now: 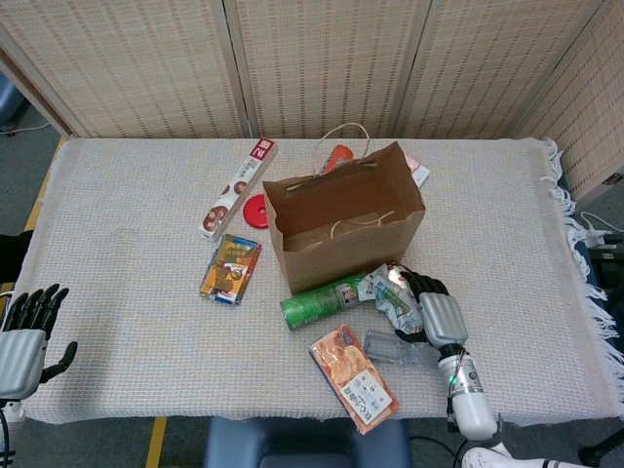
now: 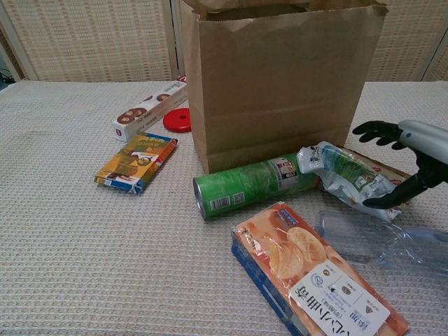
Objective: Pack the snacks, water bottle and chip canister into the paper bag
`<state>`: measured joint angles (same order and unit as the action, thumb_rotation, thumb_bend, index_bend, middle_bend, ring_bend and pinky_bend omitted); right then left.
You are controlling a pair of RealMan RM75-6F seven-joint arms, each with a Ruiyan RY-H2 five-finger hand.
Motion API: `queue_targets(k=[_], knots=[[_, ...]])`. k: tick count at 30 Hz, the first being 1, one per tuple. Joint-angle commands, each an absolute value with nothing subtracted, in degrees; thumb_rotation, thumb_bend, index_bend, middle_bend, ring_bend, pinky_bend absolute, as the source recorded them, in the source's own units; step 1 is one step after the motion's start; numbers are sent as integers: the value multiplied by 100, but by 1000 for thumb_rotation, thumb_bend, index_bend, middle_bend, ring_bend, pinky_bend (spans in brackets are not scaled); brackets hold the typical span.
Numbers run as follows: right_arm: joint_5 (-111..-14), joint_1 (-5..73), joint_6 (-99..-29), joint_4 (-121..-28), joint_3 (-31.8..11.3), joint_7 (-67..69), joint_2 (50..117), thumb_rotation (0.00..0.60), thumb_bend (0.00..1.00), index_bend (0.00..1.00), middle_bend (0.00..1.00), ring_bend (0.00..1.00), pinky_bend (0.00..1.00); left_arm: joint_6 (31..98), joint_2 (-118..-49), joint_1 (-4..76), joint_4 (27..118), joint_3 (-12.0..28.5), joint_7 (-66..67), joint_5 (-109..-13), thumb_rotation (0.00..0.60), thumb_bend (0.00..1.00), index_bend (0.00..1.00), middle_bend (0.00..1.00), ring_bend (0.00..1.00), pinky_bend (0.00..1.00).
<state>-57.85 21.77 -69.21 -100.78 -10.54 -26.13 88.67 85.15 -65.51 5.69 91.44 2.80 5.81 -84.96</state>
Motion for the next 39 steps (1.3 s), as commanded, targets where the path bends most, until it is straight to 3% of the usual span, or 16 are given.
queue_targets(k=[1,6,7,11,13,18,27,33,39], knots=[[-5612,2303,-6985,-9748,-1081,-2827,9164,600,40,124,123,93,117,8517,-6553,569,9140,281,576,-8499,600,372,0,0,0,0],[-5315,2452,-6974,-9338,-1159,-3026,9526,600,63,200,159,142,163,8513,-6550,572,9133,280,557,-8505,600,372,0,0,0,0],[-5304,2478,-7003,-9244,-1175,-3045,9606,600,96,252,193,187,217,8514,-6549,573,9130,279,549,-8508,600,372,0,0,0,0],[-5559,2473,-7184,-9034,-1145,-2906,9771,600,353,601,493,545,663,8514,-6548,574,9113,276,511,-8520,600,372,0,0,0,0],[-5774,2433,-7281,-9018,-1106,-2757,9747,600,402,695,569,623,724,8511,-6543,575,9109,275,497,-8523,600,372,0,0,0,0],[-6141,2322,-7407,-9479,-1098,-2428,9372,600,426,741,603,656,738,8509,-6539,577,9109,270,495,-8533,600,374,0,0,0,0],[-6827,2260,-7711,-11337,-1398,-2280,8222,600,426,741,603,657,738,8523,-6551,569,9124,272,551,-8521,600,373,0,0,0,0],[-6742,2633,-7898,-12212,-2220,-2799,7798,600,426,741,603,656,738,8523,-6554,567,9136,276,572,-8508,600,373,0,0,0,0],[-5709,3456,-8008,-12114,-3320,-3472,7906,600,426,741,603,649,735,8518,-6552,569,9133,277,552,-8508,600,373,0,0,0,0]])
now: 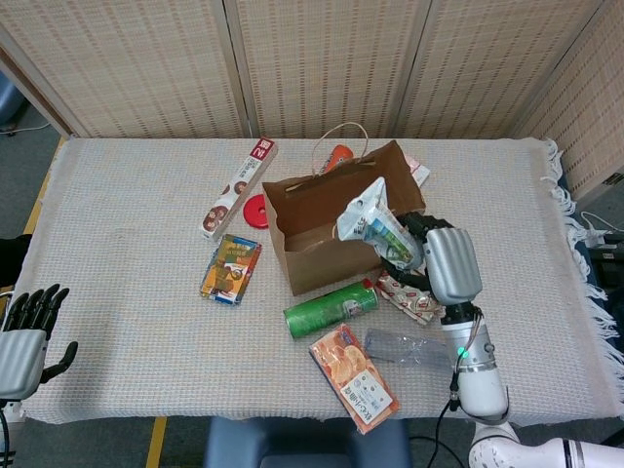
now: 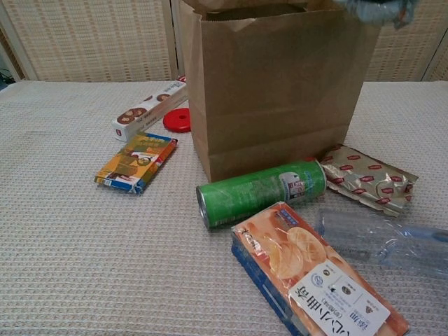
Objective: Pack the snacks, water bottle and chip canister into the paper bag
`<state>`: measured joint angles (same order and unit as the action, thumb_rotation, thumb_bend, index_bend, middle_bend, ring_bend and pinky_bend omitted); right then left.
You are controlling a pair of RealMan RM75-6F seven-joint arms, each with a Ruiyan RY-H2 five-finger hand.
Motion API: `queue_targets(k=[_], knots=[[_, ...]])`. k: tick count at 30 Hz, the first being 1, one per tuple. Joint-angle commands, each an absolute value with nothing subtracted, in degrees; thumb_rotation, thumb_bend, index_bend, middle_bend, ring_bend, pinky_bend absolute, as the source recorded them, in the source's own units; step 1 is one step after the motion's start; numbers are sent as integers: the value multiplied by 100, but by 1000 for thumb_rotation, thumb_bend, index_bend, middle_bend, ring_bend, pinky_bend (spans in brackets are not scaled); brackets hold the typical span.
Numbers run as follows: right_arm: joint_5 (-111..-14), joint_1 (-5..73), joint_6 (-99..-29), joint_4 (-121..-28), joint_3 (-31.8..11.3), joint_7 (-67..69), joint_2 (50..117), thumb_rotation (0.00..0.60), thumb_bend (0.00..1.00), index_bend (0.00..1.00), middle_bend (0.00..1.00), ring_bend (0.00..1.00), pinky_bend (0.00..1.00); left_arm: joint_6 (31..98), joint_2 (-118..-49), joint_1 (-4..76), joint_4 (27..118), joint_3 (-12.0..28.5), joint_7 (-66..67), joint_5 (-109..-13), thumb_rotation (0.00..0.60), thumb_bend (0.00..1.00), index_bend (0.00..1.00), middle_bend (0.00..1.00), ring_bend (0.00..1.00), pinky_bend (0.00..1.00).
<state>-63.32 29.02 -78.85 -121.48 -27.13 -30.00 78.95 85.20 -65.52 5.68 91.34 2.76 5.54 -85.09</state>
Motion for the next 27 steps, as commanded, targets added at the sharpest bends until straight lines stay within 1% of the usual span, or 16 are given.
queue_targets(k=[1,4,8,12,15,17,19,22,24,27], knots=[[-5529,3645,-8040,-11983,-3467,-3634,7965,600,426,741,603,647,733,8515,-6552,571,9130,277,548,-8508,600,374,0,0,0,0],[-5137,4090,-8092,-11598,-3715,-3987,8119,600,426,741,603,643,727,8508,-6551,575,9125,281,533,-8504,600,375,0,0,0,0],[-4788,4551,-8162,-11055,-3829,-4233,8370,600,426,735,603,634,713,8502,-6550,579,9118,283,504,-8504,600,374,0,0,0,0],[-4588,4824,-8178,-10625,-3697,-4357,8582,600,425,714,603,617,666,8497,-6546,583,9106,283,471,-8509,600,374,0,0,0,0],[-4545,4927,-8130,-10318,-3452,-4471,8674,600,425,665,603,566,596,8494,-6547,584,9099,282,477,-8509,600,374,0,0,0,0],[-4512,4978,-8109,-10147,-3312,-4536,8726,600,422,600,594,495,536,8499,-6551,582,9099,281,510,-8507,600,374,0,0,0,0],[-4474,5020,-8081,-10006,-3202,-4571,8775,600,393,545,564,443,495,8505,-6558,580,9100,283,524,-8502,600,374,0,0,0,0],[-4419,5072,-8037,-9850,-3093,-4607,8815,600,307,449,473,341,434,8504,-6561,581,9103,287,542,-8494,600,374,0,0,0,0],[-4343,5092,-8010,-9811,-3062,-4620,8826,600,261,363,406,266,387,8501,-6563,583,9105,289,551,-8489,600,375,0,0,0,0],[-4202,5109,-7972,-9871,-3066,-4620,8789,600,172,98,229,102,247,8499,-6561,584,9115,291,562,-8485,600,375,0,0,0,0]])
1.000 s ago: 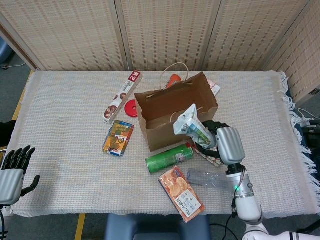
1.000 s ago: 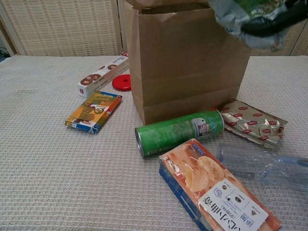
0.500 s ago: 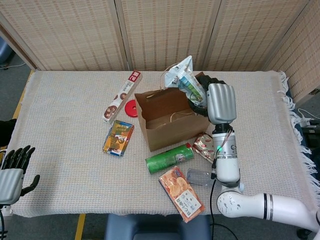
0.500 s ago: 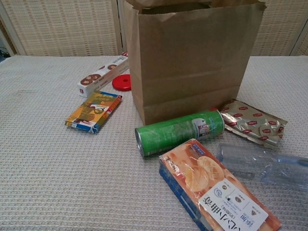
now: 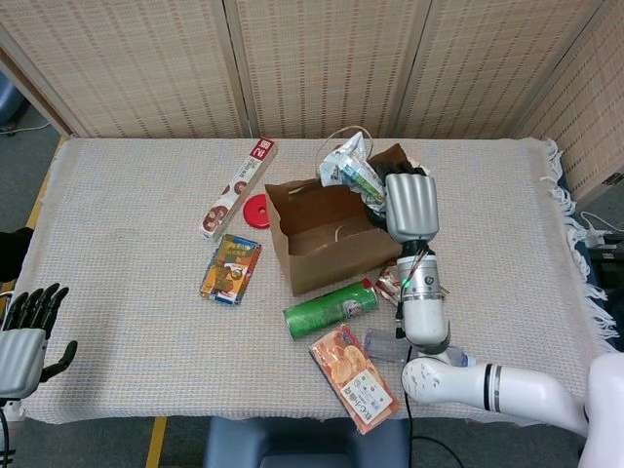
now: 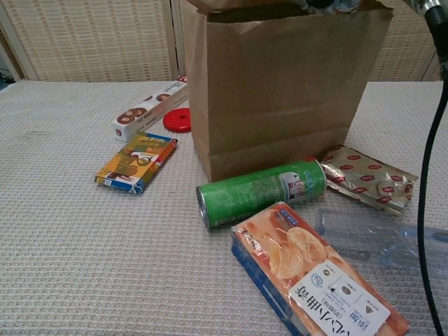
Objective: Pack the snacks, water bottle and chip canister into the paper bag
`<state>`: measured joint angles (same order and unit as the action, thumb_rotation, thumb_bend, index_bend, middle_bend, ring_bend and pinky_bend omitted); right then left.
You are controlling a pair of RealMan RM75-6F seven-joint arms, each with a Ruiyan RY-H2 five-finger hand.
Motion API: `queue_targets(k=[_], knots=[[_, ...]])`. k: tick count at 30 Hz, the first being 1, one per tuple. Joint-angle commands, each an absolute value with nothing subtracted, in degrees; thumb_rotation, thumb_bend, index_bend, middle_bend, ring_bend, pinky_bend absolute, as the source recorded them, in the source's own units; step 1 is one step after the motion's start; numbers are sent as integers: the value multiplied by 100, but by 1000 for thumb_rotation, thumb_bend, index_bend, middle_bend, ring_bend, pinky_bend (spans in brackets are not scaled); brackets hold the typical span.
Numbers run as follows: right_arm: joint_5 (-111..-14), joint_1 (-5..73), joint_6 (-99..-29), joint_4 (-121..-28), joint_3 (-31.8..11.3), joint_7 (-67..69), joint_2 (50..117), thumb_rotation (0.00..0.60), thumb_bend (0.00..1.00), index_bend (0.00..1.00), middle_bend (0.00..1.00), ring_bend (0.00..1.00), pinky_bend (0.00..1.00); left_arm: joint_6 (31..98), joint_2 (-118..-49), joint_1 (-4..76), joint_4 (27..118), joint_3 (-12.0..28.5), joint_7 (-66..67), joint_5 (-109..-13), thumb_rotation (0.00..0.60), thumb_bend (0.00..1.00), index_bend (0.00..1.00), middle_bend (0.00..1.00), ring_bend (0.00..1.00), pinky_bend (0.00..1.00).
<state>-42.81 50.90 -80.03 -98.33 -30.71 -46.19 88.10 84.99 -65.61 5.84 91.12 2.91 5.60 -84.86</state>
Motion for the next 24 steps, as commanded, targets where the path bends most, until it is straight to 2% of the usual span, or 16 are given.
queue_targets(k=[1,3,5,10,14,19,24], knots=[[-4201,5109,-7985,-9889,-3061,-4607,8764,600,158,56,194,74,215,8500,-6560,583,9116,290,564,-8485,600,374,0,0,0,0],[-4220,5106,-8031,-9905,-3056,-4589,8734,600,129,2,123,22,151,8502,-6560,583,9116,290,563,-8486,600,374,0,0,0,0],[-4226,5090,-8075,-9936,-3071,-4530,8693,600,117,0,94,5,126,8504,-6559,581,9117,288,562,-8488,600,374,0,0,0,0],[-4187,4995,-8128,-10147,-3123,-4334,8526,600,116,0,91,3,122,8505,-6558,580,9121,288,564,-8488,600,374,0,0,0,0],[-4331,4714,-8133,-10774,-3128,-3864,8232,600,116,0,91,4,122,8503,-6556,580,9121,289,557,-8483,600,374,0,0,0,0],[-4536,4011,-8117,-11865,-2720,-3603,7339,600,116,0,91,4,121,8506,-6556,577,9124,288,560,-8483,600,375,0,0,0,0],[-4804,3267,-8012,-12382,-2292,-3094,6414,600,116,0,91,6,121,8511,-6556,574,9134,283,588,-8486,600,374,0,0,0,0]])
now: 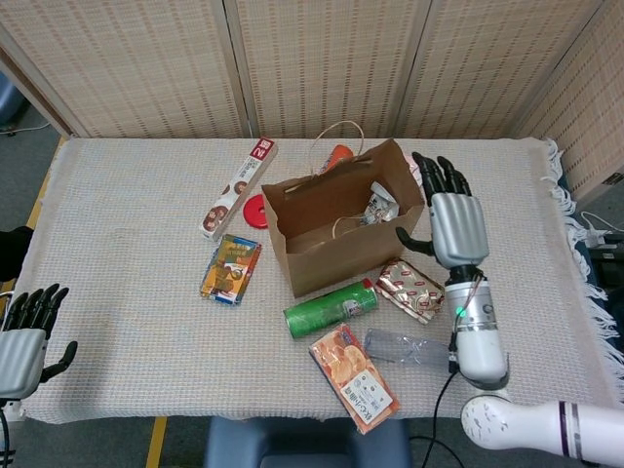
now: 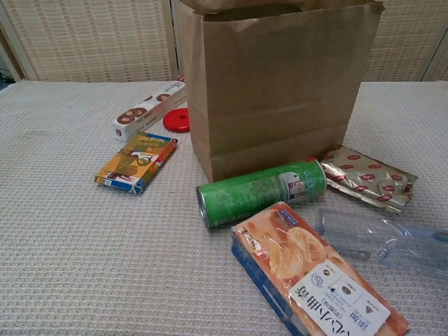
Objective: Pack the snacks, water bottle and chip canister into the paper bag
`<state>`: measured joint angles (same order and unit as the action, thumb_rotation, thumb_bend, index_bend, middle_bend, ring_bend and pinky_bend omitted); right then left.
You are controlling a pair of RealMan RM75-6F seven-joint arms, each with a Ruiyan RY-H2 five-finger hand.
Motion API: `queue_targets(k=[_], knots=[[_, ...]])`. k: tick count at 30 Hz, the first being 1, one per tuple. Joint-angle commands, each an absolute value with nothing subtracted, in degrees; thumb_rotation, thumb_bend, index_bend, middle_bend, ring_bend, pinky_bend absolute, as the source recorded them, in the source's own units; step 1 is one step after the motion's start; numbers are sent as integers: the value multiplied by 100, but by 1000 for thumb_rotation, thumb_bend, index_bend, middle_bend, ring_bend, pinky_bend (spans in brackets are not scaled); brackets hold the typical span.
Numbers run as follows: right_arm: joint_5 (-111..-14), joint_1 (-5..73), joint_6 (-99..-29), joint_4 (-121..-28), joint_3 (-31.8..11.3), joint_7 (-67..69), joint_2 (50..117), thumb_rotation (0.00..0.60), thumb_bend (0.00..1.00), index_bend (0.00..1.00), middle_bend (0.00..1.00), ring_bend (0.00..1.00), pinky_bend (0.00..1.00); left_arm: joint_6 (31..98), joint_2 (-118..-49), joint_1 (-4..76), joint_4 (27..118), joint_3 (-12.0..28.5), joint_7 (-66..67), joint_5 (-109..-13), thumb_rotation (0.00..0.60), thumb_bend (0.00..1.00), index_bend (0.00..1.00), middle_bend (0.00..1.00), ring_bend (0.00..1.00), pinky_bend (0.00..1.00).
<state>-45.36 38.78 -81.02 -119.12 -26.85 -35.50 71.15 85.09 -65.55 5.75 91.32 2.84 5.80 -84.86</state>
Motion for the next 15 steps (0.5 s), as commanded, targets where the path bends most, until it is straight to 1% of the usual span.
queue_targets(k=[1,3,8,10,13,15], knots=[[-4926,3082,-7933,-12431,-2149,-2912,6199,600,116,0,91,6,121,8513,-6559,573,9137,285,598,-8483,600,375,0,0,0,0],[-5147,2807,-7780,-12471,-1898,-2622,5897,600,116,0,91,12,121,8514,-6563,572,9144,290,618,-8472,600,375,0,0,0,0],[-5910,2224,-7091,-12294,-1043,-1930,5254,600,116,24,91,44,121,8527,-6579,566,9163,302,677,-8446,600,374,0,0,0,0],[-6229,2111,-6811,-12124,-723,-1808,5161,600,116,23,91,44,121,8535,-6587,564,9171,306,706,-8439,600,375,0,0,0,0],[-6503,2061,-6426,-11916,-353,-1782,5220,600,100,10,90,44,121,8544,-6599,561,9185,314,747,-8424,600,375,0,0,0,0],[-6579,2080,-6234,-11810,-198,-1848,5338,600,85,1,90,44,121,8546,-6604,560,9191,318,767,-8417,600,375,0,0,0,0]])
